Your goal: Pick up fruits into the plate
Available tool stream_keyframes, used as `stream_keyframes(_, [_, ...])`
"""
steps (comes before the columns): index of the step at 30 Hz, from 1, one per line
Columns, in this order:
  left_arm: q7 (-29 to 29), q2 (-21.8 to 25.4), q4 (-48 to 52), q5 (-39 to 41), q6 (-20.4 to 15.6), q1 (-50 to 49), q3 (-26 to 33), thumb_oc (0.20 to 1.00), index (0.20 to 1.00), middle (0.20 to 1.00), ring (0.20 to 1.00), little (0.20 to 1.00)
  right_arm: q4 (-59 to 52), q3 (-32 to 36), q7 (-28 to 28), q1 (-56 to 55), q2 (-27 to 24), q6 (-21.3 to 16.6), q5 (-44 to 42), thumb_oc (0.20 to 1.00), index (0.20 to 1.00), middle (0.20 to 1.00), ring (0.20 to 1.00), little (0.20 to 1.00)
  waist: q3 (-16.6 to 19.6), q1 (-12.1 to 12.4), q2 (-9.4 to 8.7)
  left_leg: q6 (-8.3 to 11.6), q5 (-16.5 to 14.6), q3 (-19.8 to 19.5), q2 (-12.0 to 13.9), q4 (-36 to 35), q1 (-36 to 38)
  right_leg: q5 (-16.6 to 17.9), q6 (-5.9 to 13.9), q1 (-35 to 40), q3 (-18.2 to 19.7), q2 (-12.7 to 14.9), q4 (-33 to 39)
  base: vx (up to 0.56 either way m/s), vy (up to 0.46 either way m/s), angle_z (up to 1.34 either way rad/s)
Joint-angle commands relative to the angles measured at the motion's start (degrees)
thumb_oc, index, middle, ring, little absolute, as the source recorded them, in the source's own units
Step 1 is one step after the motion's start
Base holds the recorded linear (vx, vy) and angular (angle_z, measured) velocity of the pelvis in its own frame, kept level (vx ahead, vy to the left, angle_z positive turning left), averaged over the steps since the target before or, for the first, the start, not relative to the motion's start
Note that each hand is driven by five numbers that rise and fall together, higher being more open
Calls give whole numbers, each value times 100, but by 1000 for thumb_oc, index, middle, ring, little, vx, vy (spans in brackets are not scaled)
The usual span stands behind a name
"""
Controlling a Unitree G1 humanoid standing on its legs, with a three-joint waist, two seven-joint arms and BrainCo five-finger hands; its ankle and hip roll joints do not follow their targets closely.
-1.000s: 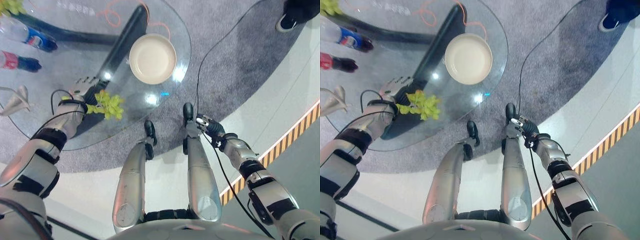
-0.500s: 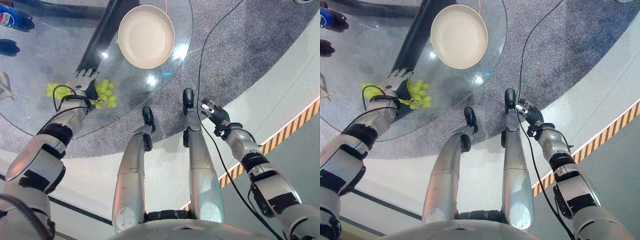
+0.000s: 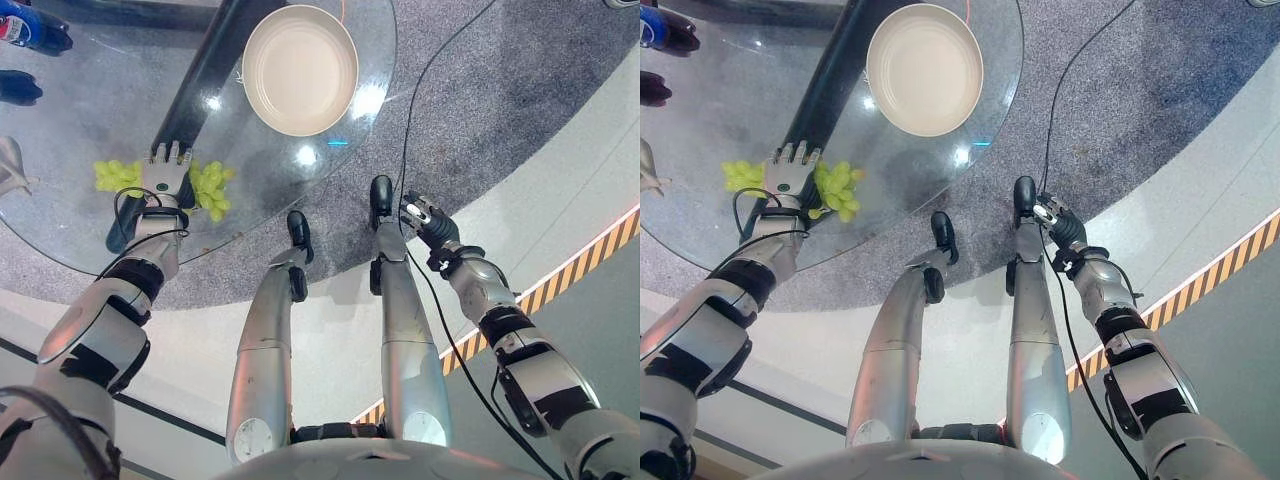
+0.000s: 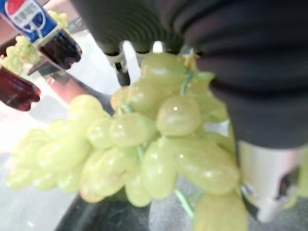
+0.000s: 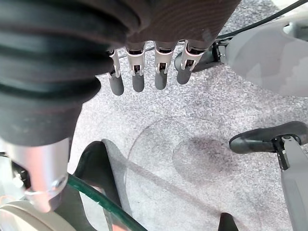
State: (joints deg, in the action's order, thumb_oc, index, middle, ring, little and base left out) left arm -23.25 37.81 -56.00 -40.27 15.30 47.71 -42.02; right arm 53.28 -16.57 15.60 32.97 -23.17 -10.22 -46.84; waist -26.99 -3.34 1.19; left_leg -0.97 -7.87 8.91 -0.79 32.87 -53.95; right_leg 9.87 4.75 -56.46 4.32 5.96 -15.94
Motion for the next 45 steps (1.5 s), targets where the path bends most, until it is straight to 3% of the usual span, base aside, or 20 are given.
stream_keyframes(1, [932, -335, -524, -340, -61, -480, -281, 887, 887, 887, 887, 887, -290, -20, 185, -10, 0, -229, -254, 1000, 1000, 1000, 1000, 1000, -281, -55, 205, 99, 603, -390, -328, -1258, 451, -1046, -138, 218, -498, -620, -837, 30, -2, 1])
stream_keyframes(2, [1048, -371, -523, -433, 26, -461, -346, 683, 683, 683, 683, 683, -282, -15, 211, 7, -4, -226, -272, 1000, 1000, 1000, 1000, 1000, -281, -70, 201, 99, 610, -389, -330, -1261, 433, -1038, -141, 204, -482, -636, -823, 34, 7, 0])
stream_keyframes(3, [1117, -414, -546, -503, 87, -437, -416, 325, 325, 325, 325, 325, -266, -25, 252, 37, -9, -211, -352, 1000, 1000, 1000, 1000, 1000, -281, -86, 204, 104, 615, -389, -334, -1261, 412, -1029, -142, 183, -459, -650, -807, 0, 0, 0])
stream_keyframes(4, [1143, -420, -561, -524, 99, -431, -435, 200, 200, 200, 200, 200, -259, -25, 273, 47, -17, -201, -378, 1000, 1000, 1000, 1000, 1000, -281, -91, 204, 105, 618, -387, -335, -1264, 409, -1027, -142, 180, -453, -653, -801, 0, 0, 0])
stream_keyframes(10, [1178, -532, -605, -557, 313, -353, -717, 200, 200, 200, 200, 200, -153, 69, 649, 47, 66, 142, -1243, 1000, 1000, 1000, 1000, 1000, -281, -136, 250, 142, 659, -382, -338, -1361, 430, -1006, -140, 187, -388, -670, -715, 9, 12, 1])
stream_keyframes(20, [1439, -471, -29, -439, 500, -270, -850, 200, 200, 200, 200, 200, -161, 110, 707, -96, 124, 36, -1166, 1000, 1000, 1000, 1000, 1000, -281, -118, 268, 141, 704, -411, -350, -1488, 499, -975, -130, 277, -394, -678, -599, 1, -4, 0])
stream_keyframes(24, [1406, -306, 447, 37, 614, -300, -790, 200, 200, 200, 200, 200, -299, 79, 700, -219, 132, 60, -1139, 1000, 1000, 1000, 1000, 1000, -281, -89, 263, 146, 749, -449, -361, -1663, 716, -951, -127, 498, -434, -679, -457, 8, -49, 0])
stream_keyframes(26, [1111, -227, 649, 648, 593, -370, -647, 200, 200, 200, 200, 200, -396, 73, 677, -315, 151, 86, -1098, 1000, 1000, 1000, 1000, 1000, -281, -58, 258, 144, 774, -487, -355, -1786, 904, -944, -120, 678, -467, -657, -361, 19, -66, 1])
stream_keyframes(30, [455, -148, 817, 1702, 184, -533, -252, 200, 200, 200, 200, 200, -491, 59, 697, -443, 162, 89, -1051, 1000, 1000, 1000, 1000, 1000, -281, -3, 254, 148, 826, -550, -334, -1976, 1206, -935, -105, 951, -527, -617, -236, 17, -50, 4])
stream_keyframes(36, [-69, -189, 650, 2770, -1182, -931, 760, 200, 200, 200, 200, 200, -520, 95, 824, -654, 299, 71, -852, 1000, 1000, 1000, 1000, 1000, -281, 93, 231, 187, 895, -674, -290, -2370, 2140, -938, -67, 1843, -678, -480, 59, 32, -49, 8])
stream_keyframes(39, [-91, -213, 588, 3040, -1611, -1006, 1034, 200, 200, 200, 200, 200, -545, 99, 834, -683, 337, 62, -804, 1000, 1000, 1000, 1000, 1000, -281, 110, 203, 206, 902, -697, -275, -2450, 2462, -928, -65, 2181, -731, -423, 162, 56, -49, 8])
stream_keyframes(40, [-56, -204, 617, 3208, -1919, -1100, 1203, 200, 200, 200, 200, 200, -560, 117, 835, -740, 332, 67, -727, 1000, 1000, 1000, 1000, 1000, -281, 121, 187, 216, 840, -709, -256, -2490, 2798, -987, -53, 2514, -776, -364, 203, 65, -46, 6])
stream_keyframes(45, [509, 4, 1095, 3671, -2556, -1399, 1698, 200, 200, 200, 200, 200, -802, 176, 909, -987, 210, 15, -462, 1000, 1000, 1000, 1000, 1000, -280, 180, 167, 258, 766, -722, -192, -2620, 3635, -1057, -13, 3382, -896, -219, 336, 102, -43, 13])
